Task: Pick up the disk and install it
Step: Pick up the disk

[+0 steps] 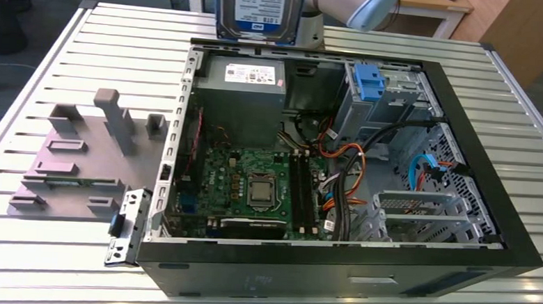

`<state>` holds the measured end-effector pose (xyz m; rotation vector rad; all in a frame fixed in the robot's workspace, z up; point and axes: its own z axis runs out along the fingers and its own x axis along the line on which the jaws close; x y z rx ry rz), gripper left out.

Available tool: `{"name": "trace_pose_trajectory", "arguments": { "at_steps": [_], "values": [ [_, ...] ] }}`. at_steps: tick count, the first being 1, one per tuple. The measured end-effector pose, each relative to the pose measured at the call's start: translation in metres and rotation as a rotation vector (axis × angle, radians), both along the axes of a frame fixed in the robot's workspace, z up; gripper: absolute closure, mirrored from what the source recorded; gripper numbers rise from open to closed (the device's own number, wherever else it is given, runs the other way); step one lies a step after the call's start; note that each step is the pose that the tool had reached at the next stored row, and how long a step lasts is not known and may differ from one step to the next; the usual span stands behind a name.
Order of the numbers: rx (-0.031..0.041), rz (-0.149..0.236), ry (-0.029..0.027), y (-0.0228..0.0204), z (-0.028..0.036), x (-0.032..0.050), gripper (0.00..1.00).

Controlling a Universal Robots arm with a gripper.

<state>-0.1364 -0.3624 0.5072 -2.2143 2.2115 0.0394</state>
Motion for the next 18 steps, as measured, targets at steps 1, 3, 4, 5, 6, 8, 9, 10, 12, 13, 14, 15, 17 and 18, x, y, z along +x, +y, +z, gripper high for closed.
{"name": "trace_pose_trajectory", "arguments": {
  "at_steps": [1, 3, 4, 5, 6, 8, 9, 10, 12, 13, 14, 15, 17, 18],
  "values": [
    [0.0, 0.0, 0.0, 0.0, 0.0, 0.0005, 0.63],
    [-0.0001, 0.0, 0.0, 0.0, 0.0, 0.0015, 0.63],
    [0.0, 0.0, 0.0, 0.0, 0.0, 0.002, 0.63],
    [0.0, 0.0, 0.0, 0.0, 0.0, 0.0025, 0.63],
    [-0.0001, 0.0, 0.0, 0.0, 0.0, 0.0029, 0.63],
    [0.0, 0.0, 0.0, 0.0, 0.0, 0.0038, 0.63],
    [0.0, 0.0, 0.0, 0.0, 0.0, 0.0042, 0.63],
    [0.0, 0.0, 0.0, 0.0, 0.0, 0.0046, 0.63],
    [-0.0001, 0.0, 0.0, 0.0, 0.0, 0.0055, 0.63],
    [-0.0001, 0.0, 0.0001, 0.0, 0.0001, 0.006, 0.63],
    [-0.0001, 0.0, 0.0001, 0.0, 0.0, 0.0065, 0.63],
    [0.0, 0.0, 0.0, 0.0, 0.0, 0.007, 0.63],
    [-0.0001, 0.0, 0.0001, 0.0, 0.0, 0.008, 0.63],
    [-0.0001, 0.0, 0.0001, 0.0, 0.0, 0.0086, 0.63]
  ]
}}
